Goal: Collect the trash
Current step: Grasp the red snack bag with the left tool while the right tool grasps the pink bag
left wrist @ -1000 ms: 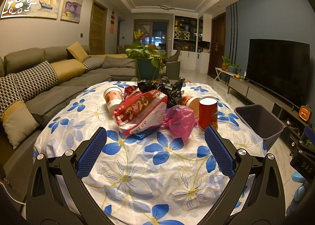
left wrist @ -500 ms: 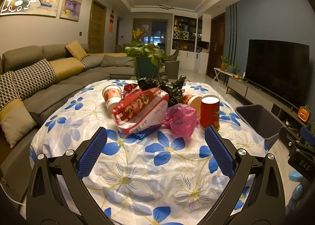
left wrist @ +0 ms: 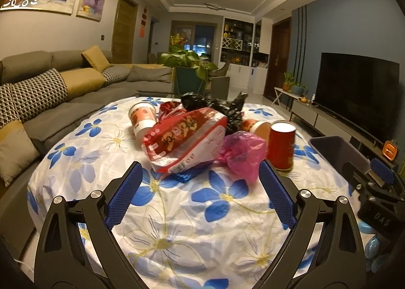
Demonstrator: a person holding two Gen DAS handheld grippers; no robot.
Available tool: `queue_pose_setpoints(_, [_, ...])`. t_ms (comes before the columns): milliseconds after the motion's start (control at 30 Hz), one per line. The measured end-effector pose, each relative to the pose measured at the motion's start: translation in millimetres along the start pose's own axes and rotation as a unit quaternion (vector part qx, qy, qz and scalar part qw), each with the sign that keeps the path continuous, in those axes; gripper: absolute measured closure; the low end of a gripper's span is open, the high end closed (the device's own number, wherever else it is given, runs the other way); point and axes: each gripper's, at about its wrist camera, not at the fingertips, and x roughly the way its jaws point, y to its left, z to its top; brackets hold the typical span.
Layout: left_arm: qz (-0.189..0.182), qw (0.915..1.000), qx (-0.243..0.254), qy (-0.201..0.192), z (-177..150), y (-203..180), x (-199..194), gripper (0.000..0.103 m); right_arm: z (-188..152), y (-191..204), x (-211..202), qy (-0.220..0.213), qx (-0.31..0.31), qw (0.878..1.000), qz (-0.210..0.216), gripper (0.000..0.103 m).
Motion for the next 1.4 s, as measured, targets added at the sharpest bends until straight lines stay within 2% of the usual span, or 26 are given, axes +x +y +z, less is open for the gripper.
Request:
queue_pose_setpoints(133, [0.018, 0.9998, 0.006, -0.009, 1, 8, 11, 0.012, -2, 23, 29, 0.005, -0.016, 0.999, 0.031, 0.012])
queue_pose_setpoints(200, [0.030, 0.9994, 0.008, -0.011, 2, 13, 17, 0.012, -3, 31, 42, 0.009, -0.021, 0.999, 0.045, 0.017])
queue_pose_setpoints(233, [0.034, 0.9993, 0.007, -0.010, 3, 17, 22, 0.012, -3, 35, 49, 0.011, -0.023, 0.998, 0.053, 0.024])
queue_pose_setpoints(333, [0.047, 0.9989, -0.002, -0.004, 4, 29, 37, 0.013, -3, 47, 72, 0.021, -0.027, 0.997, 0.067, 0.027])
queue_pose_setpoints(533, [0.062, 0.9979, -0.018, 0.005, 1, 49, 61, 0.023, -5, 60, 114, 0.048, -0.020, 0.995, 0.087, 0.038])
queue_pose_setpoints(600, [0.063, 0.9978, -0.022, 0.008, 1, 52, 68, 0.026, -6, 64, 123, 0.056, -0.021, 0.994, 0.091, 0.045])
queue_pose_setpoints(700, [0.061, 0.9978, -0.023, 0.014, 0, 57, 80, 0.027, -7, 68, 136, 0.072, -0.019, 0.992, 0.106, 0.063])
queue_pose_setpoints(767, [0.062, 0.9977, -0.022, 0.014, 1, 58, 83, 0.027, -8, 70, 140, 0.080, -0.022, 0.990, 0.116, 0.079])
queue_pose_setpoints(867, [0.060, 0.9979, -0.019, 0.015, 1, 59, 88, 0.030, -9, 72, 138, 0.079, -0.031, 0.988, 0.126, 0.091])
queue_pose_setpoints(967, [0.055, 0.9980, -0.024, 0.018, 1, 63, 90, 0.031, -7, 69, 125, 0.064, -0.037, 0.989, 0.130, 0.095])
queue_pose_setpoints(1167, [0.063, 0.9972, -0.028, 0.027, 0, 68, 94, 0.031, 7, 58, 96, 0.019, -0.037, 0.990, 0.133, 0.095])
queue_pose_setpoints(1300, [0.052, 0.9970, -0.046, 0.034, 1, 69, 95, 0.030, 14, 52, 80, -0.016, -0.040, 0.992, 0.122, 0.095])
queue_pose_setpoints(1400, [0.047, 0.9977, -0.033, 0.036, 0, 61, 96, 0.027, 18, 46, 76, -0.033, -0.042, 0.993, 0.108, 0.095])
